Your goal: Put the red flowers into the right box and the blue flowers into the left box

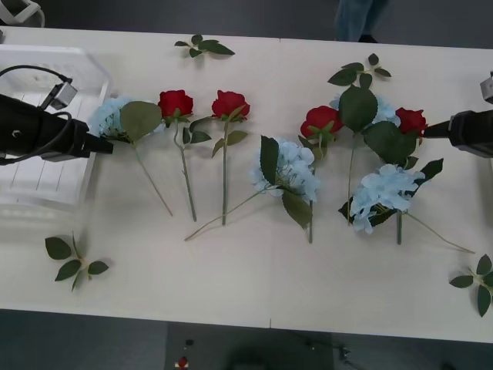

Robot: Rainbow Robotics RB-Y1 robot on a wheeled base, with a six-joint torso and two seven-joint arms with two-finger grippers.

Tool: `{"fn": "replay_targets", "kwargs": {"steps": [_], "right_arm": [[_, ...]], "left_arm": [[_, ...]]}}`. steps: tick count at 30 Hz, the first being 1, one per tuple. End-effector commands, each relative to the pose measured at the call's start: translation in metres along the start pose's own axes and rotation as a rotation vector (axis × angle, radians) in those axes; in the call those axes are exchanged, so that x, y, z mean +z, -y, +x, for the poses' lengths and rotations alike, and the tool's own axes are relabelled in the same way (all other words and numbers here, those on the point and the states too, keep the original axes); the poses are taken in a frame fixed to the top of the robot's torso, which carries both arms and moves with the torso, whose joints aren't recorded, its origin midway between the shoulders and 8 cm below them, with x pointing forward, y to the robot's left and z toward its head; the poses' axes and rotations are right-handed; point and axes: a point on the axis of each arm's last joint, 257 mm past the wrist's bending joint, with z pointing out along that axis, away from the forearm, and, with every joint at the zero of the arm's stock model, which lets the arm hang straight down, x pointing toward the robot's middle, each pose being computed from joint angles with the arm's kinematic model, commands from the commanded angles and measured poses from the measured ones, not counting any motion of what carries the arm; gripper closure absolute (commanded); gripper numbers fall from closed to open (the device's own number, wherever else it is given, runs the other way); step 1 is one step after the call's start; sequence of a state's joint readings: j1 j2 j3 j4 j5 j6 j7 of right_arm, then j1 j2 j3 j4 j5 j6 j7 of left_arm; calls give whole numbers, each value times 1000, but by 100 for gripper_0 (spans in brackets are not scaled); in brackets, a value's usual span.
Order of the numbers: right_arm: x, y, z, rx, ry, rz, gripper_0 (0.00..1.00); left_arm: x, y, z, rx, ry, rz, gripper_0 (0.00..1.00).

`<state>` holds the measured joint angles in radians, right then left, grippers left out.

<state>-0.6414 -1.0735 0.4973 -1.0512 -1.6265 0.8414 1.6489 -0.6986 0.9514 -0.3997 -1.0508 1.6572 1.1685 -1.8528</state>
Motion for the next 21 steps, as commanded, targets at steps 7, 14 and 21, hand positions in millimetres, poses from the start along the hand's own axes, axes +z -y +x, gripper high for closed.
{"fn": "replay_targets", "kwargs": {"steps": [7,14,21], "right_arm": [[30,0,-24,105,59,38,0],[55,-3,-17,87,70,69,0],[73,-3,-10,40,77,115,0]], "left_arm": [[26,-2,-34,1,133,-64,0],[61,-4,-18,33,104,-123,0],[84,6,-8,38,78,-133,0]]}}
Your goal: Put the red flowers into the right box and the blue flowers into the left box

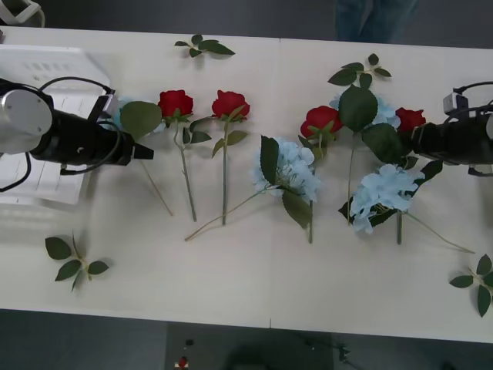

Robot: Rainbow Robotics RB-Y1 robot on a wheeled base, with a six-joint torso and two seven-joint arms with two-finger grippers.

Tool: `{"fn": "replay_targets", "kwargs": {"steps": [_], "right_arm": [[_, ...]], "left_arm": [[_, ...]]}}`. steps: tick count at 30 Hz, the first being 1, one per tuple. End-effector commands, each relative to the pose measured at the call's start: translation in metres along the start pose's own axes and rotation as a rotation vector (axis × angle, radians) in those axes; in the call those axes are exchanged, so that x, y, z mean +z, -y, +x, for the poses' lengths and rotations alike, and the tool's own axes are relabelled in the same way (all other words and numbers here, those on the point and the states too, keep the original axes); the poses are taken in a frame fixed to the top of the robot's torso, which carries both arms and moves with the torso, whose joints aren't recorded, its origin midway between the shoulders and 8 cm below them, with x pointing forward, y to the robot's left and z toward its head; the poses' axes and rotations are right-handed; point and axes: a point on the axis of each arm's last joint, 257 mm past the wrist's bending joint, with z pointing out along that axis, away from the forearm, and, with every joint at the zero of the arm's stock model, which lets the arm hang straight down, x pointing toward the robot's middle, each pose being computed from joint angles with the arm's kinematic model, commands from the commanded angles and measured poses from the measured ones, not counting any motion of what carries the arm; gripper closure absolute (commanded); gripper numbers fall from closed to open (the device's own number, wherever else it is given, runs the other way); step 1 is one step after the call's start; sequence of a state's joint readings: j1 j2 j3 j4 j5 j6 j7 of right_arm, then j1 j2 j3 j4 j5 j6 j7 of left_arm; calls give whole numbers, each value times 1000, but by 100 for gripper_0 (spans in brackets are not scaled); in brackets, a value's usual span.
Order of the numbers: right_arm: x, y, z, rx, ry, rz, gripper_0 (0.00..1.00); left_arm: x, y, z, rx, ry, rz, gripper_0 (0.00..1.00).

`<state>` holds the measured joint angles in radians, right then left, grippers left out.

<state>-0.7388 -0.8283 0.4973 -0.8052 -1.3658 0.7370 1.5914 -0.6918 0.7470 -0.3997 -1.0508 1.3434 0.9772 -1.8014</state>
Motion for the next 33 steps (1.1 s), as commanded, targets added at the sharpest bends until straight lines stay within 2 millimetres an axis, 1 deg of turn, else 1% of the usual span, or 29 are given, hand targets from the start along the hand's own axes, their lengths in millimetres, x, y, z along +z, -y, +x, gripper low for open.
{"fn": "replay_targets", "kwargs": {"steps": [1,6,10,11,12,13,14,15,16,17,22,25,26,28,29,30,33], "right_arm": [[3,-5,-18,1,47,24,0],[15,0,-15,-17,63,62,0],[21,0,-13,-33,61,87,0],[22,1,-12,-35,60,92,9],[23,-1,-13,-34,62,91,30],[24,-3,-12,-32,61,89,67],[25,-4,-12,-27,61,88,93],[25,-4,-13,-25,62,88,100],[25,-3,-12,-22,61,89,100],[25,-3,-12,-20,61,89,100],[26,-6,-12,-15,64,85,100],[25,-6,-13,-12,64,84,100],[25,-7,-14,-11,66,84,100],[25,-8,-14,-10,65,83,100],[25,-9,-15,-5,67,80,100],[24,-9,-16,-6,67,81,100],[16,-5,-21,-6,45,89,100]], "left_arm": [[9,1,3,-57,-4,-29,0],[23,1,10,-68,-22,-83,0],[29,-1,11,-42,-28,-123,0],[30,-2,11,-33,-28,-134,0],[30,-2,11,-26,-29,-140,12],[32,-1,11,-20,-30,-146,33],[33,-1,11,-18,-31,-149,55],[33,0,10,-17,-30,-150,72],[35,2,10,-15,-34,-151,92],[35,3,10,-15,-36,-150,99],[32,19,6,-22,-44,-109,100],[22,34,-3,-18,-28,-55,100],[16,37,-6,-13,-26,-44,100],[0,50,-13,-2,-24,3,100],[-12,55,-18,8,-21,22,100],[-17,58,-21,15,-16,32,100],[-48,63,-42,59,26,48,100]]}}
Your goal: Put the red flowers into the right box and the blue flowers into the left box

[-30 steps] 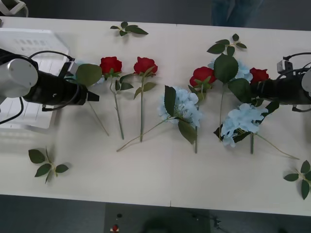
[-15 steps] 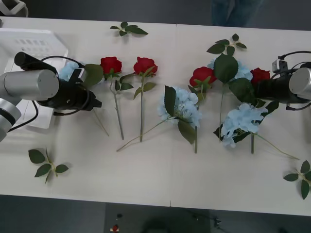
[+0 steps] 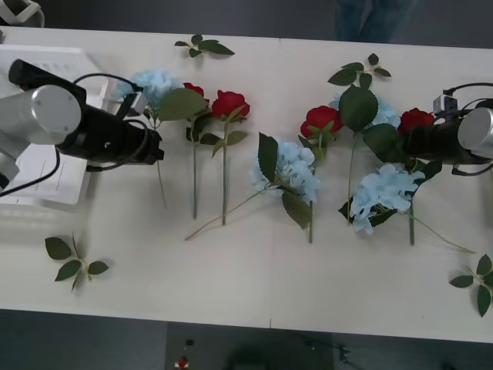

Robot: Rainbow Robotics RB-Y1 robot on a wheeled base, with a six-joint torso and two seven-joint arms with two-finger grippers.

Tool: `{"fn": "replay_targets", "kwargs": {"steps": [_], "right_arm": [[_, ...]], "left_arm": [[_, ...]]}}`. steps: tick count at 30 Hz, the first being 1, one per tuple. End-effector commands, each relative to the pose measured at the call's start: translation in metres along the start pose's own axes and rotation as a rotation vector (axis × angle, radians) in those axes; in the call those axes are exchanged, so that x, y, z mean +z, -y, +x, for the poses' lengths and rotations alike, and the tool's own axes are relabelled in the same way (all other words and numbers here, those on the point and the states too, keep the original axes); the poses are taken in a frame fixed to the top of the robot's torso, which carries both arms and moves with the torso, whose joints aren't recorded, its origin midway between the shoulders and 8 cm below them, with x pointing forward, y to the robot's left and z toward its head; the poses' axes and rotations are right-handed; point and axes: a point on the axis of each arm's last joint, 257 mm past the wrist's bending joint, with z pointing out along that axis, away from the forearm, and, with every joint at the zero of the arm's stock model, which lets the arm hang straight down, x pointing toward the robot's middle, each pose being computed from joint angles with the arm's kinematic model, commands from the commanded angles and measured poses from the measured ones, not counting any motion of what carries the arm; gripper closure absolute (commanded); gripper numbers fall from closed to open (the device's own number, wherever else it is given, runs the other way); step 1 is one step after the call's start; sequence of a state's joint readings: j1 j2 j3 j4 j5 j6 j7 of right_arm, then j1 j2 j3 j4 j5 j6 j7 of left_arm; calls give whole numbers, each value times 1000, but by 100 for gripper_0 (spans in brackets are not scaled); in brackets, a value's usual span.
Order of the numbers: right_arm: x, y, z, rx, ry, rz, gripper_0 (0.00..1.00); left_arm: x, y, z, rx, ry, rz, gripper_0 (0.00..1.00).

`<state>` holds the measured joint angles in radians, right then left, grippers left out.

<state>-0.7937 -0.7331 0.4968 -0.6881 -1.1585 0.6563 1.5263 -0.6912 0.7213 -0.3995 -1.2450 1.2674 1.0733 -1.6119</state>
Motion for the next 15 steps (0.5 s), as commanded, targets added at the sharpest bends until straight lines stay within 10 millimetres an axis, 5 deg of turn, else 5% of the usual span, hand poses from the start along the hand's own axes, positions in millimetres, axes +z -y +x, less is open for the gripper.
{"fn": "replay_targets", "kwargs": {"steps": [1,6,15], "right_arm": [[-12,-12,-20,35,-7,-20,100],[-46,7,-54,16,-7,-4,100],[-129,68,-138,-103,137,108,100]], "left_arm": [[-59,-4,-40,64,80,-18,100],[-109,-17,-69,138,150,-79,100],[-201,-112,-95,69,265,-239,100]]}}
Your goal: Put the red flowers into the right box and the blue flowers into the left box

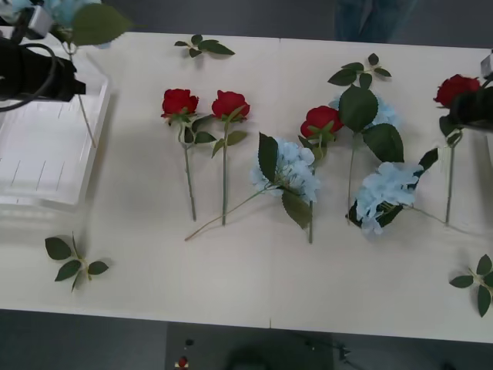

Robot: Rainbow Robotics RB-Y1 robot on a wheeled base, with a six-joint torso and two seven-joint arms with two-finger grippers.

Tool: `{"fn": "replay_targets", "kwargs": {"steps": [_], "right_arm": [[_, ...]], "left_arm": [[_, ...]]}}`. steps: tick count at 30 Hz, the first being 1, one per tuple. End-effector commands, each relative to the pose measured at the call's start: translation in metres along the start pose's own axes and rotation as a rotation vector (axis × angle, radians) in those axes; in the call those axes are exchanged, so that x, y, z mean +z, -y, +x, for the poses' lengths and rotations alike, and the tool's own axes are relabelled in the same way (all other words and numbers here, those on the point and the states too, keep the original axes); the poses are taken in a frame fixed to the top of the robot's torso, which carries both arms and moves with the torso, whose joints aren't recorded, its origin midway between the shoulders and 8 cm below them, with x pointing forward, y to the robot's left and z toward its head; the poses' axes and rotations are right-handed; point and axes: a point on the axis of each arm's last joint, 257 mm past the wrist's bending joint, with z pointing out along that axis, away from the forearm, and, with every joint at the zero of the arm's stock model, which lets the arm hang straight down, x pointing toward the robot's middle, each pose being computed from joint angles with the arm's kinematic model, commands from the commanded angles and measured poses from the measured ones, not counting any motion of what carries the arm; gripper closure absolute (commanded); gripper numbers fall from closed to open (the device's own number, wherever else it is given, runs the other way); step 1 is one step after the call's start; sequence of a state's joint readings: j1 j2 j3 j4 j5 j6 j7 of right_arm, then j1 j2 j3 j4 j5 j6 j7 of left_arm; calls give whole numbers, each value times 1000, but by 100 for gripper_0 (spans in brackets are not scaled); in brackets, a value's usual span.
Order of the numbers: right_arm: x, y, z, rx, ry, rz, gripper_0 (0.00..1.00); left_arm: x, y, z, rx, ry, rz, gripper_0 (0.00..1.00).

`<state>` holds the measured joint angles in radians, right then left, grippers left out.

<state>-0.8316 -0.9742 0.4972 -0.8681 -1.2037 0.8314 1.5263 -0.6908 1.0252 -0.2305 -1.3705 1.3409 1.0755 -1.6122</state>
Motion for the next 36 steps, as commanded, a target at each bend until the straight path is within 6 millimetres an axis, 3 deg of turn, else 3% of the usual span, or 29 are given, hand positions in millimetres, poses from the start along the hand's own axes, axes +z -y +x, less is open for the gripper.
{"fn": "replay_targets", "kwargs": {"steps": [1,3,11,18,19,20,21,22,23,29,33,34,35,36], "right_arm": [[-52,45,-66,-22,130,82,100],[-63,60,-74,-30,149,111,100],[-113,155,-94,-135,178,350,100],[-118,215,-88,-189,232,503,100],[-116,223,-85,-198,238,521,100],[-116,226,-83,-205,239,530,100],[-115,235,-78,-216,238,552,100],[-113,239,-73,-220,230,561,100],[-114,242,-72,-224,228,568,100],[-107,256,-49,-247,180,609,100],[-100,256,-44,-254,178,616,100],[-99,255,-44,-249,181,613,80],[-97,253,-44,-241,185,608,46],[-97,252,-46,-238,195,603,22]], "left_arm": [[-41,-56,-11,34,46,-75,100],[-51,-69,-9,42,57,-86,100],[-102,-124,13,102,120,-143,100],[-114,-147,34,183,163,-199,99],[-114,-147,37,193,163,-201,92],[-114,-147,37,194,164,-200,79],[-113,-147,38,196,161,-200,34],[-113,-147,38,199,161,-200,9],[-113,-147,38,200,161,-200,0],[-111,-137,41,216,142,-171,0],[-96,-73,53,321,59,-35,0],[-91,-53,52,362,48,-7,0],[-85,-37,53,378,40,18,0],[-81,-26,53,373,37,36,0]]}}
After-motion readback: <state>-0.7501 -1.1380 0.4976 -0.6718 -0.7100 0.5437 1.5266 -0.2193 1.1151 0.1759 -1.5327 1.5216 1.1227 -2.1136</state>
